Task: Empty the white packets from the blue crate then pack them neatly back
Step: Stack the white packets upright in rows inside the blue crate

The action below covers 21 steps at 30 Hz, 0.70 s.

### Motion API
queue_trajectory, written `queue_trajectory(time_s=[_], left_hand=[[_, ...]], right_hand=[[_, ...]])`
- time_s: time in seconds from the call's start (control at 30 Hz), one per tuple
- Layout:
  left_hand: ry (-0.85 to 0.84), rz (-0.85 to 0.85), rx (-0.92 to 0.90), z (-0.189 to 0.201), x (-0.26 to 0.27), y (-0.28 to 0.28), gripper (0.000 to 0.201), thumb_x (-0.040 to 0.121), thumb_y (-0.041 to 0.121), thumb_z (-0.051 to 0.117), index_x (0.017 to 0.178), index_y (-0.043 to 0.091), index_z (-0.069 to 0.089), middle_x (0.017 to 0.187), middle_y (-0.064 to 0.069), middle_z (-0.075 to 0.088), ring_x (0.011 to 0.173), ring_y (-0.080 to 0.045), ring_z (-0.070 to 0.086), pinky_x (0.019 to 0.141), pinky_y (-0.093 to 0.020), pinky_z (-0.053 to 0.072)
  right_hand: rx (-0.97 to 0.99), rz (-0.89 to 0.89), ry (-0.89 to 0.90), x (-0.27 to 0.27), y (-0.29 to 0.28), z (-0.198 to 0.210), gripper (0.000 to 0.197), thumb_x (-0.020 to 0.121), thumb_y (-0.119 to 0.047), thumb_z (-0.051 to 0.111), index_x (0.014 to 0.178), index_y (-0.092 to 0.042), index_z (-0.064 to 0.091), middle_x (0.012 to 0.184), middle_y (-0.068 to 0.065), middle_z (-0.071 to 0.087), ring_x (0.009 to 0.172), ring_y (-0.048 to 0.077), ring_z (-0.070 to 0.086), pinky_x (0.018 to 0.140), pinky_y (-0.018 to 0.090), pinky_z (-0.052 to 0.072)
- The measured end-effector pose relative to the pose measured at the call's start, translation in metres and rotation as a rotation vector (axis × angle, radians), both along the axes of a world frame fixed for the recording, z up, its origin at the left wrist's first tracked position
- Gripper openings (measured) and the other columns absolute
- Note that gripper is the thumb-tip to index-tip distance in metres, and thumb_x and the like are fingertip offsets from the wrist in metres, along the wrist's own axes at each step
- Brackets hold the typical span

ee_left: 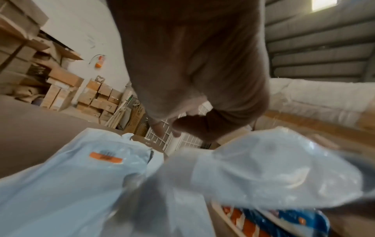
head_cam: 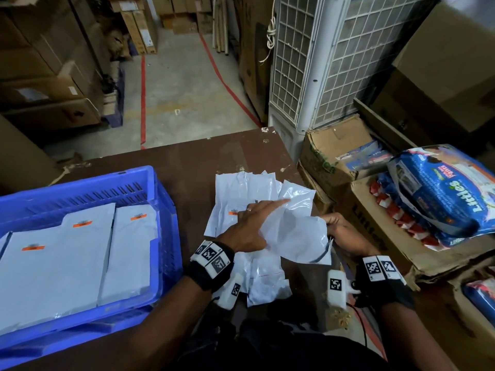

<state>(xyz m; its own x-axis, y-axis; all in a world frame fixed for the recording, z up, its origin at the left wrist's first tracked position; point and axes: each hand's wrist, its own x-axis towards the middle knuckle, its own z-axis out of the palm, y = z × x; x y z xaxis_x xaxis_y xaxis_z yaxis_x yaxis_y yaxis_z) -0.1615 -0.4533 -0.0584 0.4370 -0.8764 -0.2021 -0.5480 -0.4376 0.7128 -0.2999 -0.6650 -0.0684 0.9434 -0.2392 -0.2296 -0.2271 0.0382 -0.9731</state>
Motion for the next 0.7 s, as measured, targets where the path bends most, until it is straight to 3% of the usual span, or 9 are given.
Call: queue_trajectory(time_s=[0.1,0.17,0.23,0.3,0.4,0.5,0.6,0.67,0.7], left_hand=[[-0.079,-0.036,0.062,-0.003,0.0,-0.006,0.107,0.064,0.017,0.081,0.147,0.051,0.023,0.157,0.009,0.014,0.145,-0.022,0.012,0.116,-0.05,0.019],[-0.082,-0.071,0.012,-0.003,-0.003,-0.011,0.098,0.068,0.028,0.08,0.148,0.046,0.027,0.158,0.011,0.017,0.146,-0.019,0.011,0.113,-0.049,0.013],[-0.079,-0.091,-0.01,0.0,-0.007,-0.019,0.08,0.071,0.037,0.079,0.142,0.039,0.041,0.152,0.009,0.034,0.142,-0.017,0.021,0.112,-0.047,0.015],[-0.069,-0.03,-0.013,0.002,-0.009,-0.024,0.053,0.077,0.041,0.078,0.125,0.029,0.057,0.132,0.006,0.055,0.123,-0.013,0.038,0.111,-0.046,0.021],[-0.022,0.067,-0.049,-0.002,-0.003,-0.024,0.029,0.08,0.041,0.077,0.103,0.028,0.064,0.114,0.009,0.064,0.107,-0.01,0.049,0.107,-0.04,0.031],[0.098,0.105,-0.108,-0.005,0.005,-0.019,0.029,0.075,0.039,0.081,0.097,0.031,0.063,0.108,0.01,0.064,0.104,-0.011,0.058,0.101,-0.037,0.046],[0.124,0.174,-0.199,-0.002,0.009,-0.017,0.029,0.076,0.035,0.081,0.097,0.027,0.064,0.102,0.007,0.065,0.099,-0.01,0.06,0.095,-0.035,0.051],[0.133,0.236,-0.217,0.0,0.01,-0.016,0.033,0.078,0.037,0.08,0.103,0.026,0.062,0.106,0.005,0.064,0.101,-0.01,0.059,0.094,-0.031,0.05],[0.147,0.264,-0.207,-0.001,0.009,-0.016,0.036,0.078,0.039,0.079,0.106,0.027,0.06,0.109,0.004,0.063,0.104,-0.011,0.059,0.094,-0.03,0.049]], right_hand=[[-0.001,0.013,0.007,-0.002,0.0,0.004,0.02,0.087,0.013,0.053,0.093,0.013,0.072,0.095,0.028,0.072,0.085,0.032,0.07,0.078,0.039,0.055],[-0.006,0.059,-0.01,0.0,0.0,0.01,0.02,0.086,0.013,0.055,0.088,0.01,0.075,0.093,0.026,0.073,0.083,0.029,0.07,0.074,0.037,0.056],[-0.051,0.108,-0.051,0.003,-0.003,0.016,0.021,0.085,0.015,0.056,0.085,0.007,0.075,0.091,0.024,0.073,0.081,0.026,0.069,0.073,0.035,0.055],[-0.063,0.103,-0.075,0.006,-0.005,0.021,0.013,0.087,0.011,0.06,0.089,0.01,0.073,0.093,0.022,0.073,0.081,0.024,0.069,0.072,0.032,0.055],[-0.104,-0.058,-0.107,0.006,-0.012,0.02,0.009,0.089,0.011,0.058,0.091,0.013,0.066,0.087,0.013,0.072,0.078,0.016,0.068,0.069,0.025,0.052],[-0.139,-0.318,-0.108,0.005,-0.017,0.013,0.018,0.091,0.003,0.06,0.106,-0.002,0.069,0.098,0.003,0.074,0.09,0.017,0.071,0.073,0.022,0.053],[-0.036,-0.47,-0.063,-0.002,-0.008,0.021,0.022,0.098,-0.026,0.059,0.119,-0.021,0.066,0.104,-0.003,0.071,0.092,0.009,0.07,0.066,0.017,0.054],[0.053,-0.446,-0.09,-0.006,0.002,0.029,0.026,0.1,-0.032,0.054,0.12,-0.019,0.065,0.102,-0.002,0.073,0.088,0.005,0.071,0.065,0.017,0.055],[0.081,-0.411,-0.098,-0.006,0.007,0.03,0.028,0.1,-0.031,0.054,0.122,-0.017,0.064,0.106,0.001,0.073,0.093,0.009,0.071,0.069,0.02,0.056]])
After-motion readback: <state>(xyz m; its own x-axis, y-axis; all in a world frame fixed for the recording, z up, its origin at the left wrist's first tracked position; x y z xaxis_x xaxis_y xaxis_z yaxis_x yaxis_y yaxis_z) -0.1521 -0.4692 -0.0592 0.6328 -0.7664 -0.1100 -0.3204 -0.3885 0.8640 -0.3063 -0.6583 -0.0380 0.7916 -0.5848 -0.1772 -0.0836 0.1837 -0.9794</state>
